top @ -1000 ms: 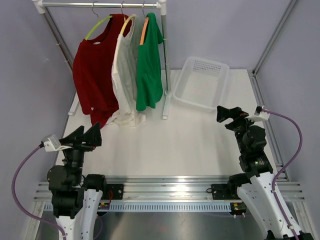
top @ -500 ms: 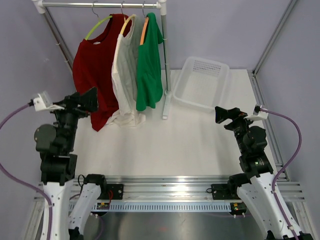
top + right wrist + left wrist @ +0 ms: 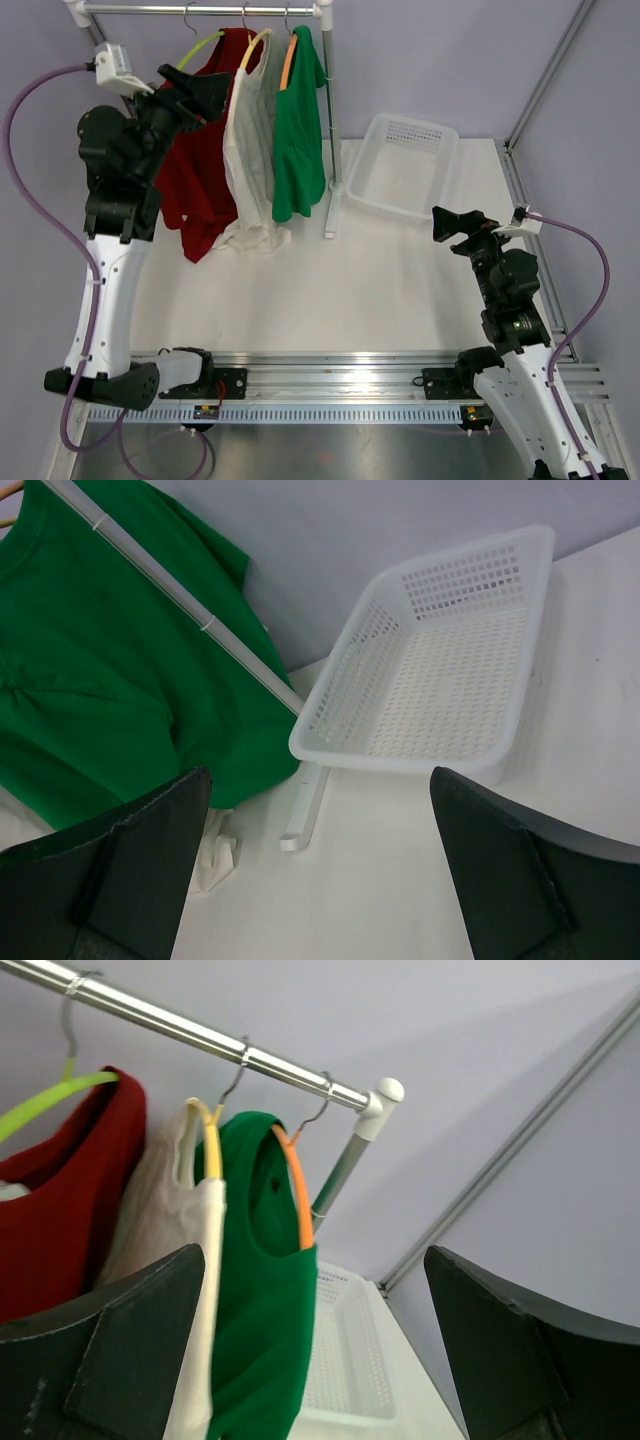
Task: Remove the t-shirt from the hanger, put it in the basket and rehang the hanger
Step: Grab a hanger with a tshirt on it with the left arm
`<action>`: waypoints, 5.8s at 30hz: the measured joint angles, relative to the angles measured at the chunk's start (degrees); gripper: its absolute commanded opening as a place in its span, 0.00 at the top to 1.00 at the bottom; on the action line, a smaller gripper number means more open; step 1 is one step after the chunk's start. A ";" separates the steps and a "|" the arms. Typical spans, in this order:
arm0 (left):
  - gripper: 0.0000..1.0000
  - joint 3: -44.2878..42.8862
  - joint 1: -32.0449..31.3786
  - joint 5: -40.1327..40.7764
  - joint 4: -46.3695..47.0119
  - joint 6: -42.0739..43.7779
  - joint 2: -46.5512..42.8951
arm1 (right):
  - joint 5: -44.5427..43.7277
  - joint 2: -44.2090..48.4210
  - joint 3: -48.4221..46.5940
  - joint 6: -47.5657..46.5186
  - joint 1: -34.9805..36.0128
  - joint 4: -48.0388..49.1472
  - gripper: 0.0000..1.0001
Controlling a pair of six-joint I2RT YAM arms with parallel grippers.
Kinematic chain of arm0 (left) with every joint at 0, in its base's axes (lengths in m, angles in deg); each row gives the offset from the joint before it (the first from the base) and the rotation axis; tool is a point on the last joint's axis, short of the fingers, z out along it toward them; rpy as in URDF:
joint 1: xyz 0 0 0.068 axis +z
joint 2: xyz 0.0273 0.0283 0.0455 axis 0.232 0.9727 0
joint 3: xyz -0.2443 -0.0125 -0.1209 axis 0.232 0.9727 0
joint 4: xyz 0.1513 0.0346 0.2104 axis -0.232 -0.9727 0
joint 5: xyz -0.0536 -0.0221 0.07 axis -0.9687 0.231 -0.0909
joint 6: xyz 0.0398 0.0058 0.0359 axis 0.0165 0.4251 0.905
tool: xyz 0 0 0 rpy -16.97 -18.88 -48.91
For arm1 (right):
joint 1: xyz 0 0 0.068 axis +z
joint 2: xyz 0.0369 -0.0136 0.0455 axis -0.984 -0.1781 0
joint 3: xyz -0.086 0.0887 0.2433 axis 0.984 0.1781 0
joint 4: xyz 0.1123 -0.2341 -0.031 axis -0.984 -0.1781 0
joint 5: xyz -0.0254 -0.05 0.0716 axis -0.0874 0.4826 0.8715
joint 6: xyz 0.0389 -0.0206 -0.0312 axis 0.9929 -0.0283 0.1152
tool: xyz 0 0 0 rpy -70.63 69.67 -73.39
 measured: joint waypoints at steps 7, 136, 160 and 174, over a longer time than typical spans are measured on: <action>0.04 -11.47 -6.34 2.45 -2.78 2.12 11.10 | -0.15 -0.68 -0.57 0.00 0.00 0.04 0.00; 0.01 -19.47 -3.04 28.41 -9.40 19.28 19.37 | 2.51 -9.51 -7.91 -1.46 0.00 2.78 0.00; 0.01 4.98 -3.41 14.01 8.15 13.07 -2.56 | -1.01 -13.14 -12.28 2.03 0.00 2.32 0.01; 0.01 -3.26 -10.25 10.54 8.20 15.21 10.03 | 0.44 -18.45 -13.46 3.37 0.00 5.86 0.00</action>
